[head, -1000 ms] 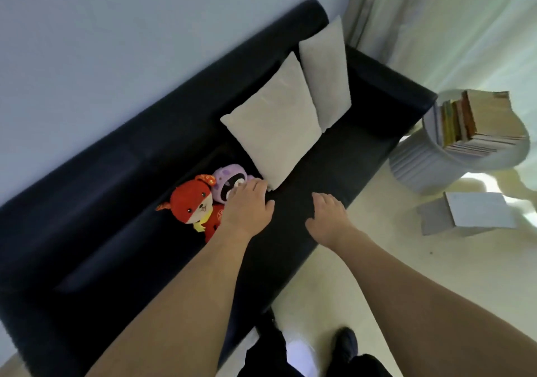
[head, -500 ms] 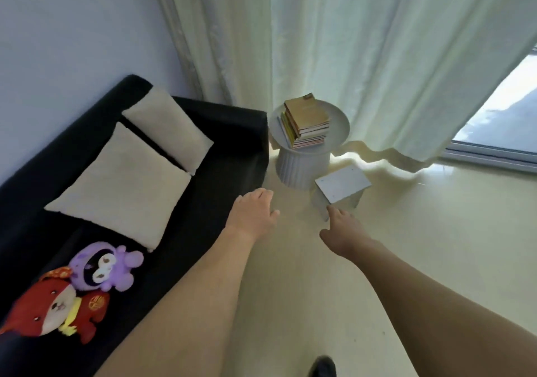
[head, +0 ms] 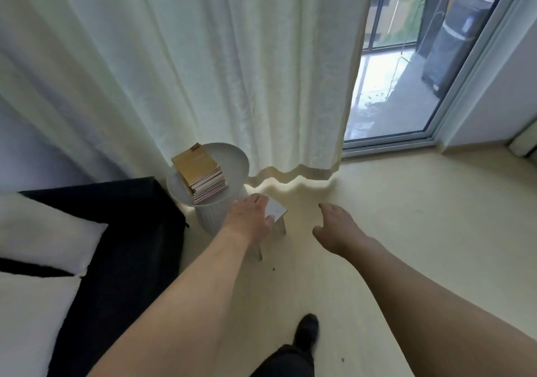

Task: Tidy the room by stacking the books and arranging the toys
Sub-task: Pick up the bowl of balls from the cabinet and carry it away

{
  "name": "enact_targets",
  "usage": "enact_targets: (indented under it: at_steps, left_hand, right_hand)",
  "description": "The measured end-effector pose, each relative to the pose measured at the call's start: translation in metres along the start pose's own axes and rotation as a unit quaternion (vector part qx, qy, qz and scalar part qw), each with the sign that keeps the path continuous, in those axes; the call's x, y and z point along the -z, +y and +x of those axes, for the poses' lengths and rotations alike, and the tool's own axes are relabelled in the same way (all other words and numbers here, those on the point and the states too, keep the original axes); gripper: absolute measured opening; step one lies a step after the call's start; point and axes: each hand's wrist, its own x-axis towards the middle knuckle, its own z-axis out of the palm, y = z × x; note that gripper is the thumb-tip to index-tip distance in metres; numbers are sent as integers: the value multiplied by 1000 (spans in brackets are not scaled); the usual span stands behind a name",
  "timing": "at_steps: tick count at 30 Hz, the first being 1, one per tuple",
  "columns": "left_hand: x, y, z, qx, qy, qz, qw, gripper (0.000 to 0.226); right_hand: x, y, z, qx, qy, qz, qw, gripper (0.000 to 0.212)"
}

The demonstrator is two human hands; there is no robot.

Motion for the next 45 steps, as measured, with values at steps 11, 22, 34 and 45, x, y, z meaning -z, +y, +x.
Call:
enact_targets:
  at_steps: [11,22,34,45]
  left_hand:
    - [-15,143,270,-48,-63,-9,997,56]
    - [-1,351,432,-161,-77,39,983,54]
    - [-3,682,577,-201,-71,40,976,53]
    - [2,894,670,-250,-100,82,960,50]
  right_hand:
    - [116,150,184,-73,-32,-24,997,59]
    - [230,337,249,-183,-10,16,983,51]
    - [402,651,292,-243,31,58,968,53]
    - [511,836,319,-277,54,129,951,63]
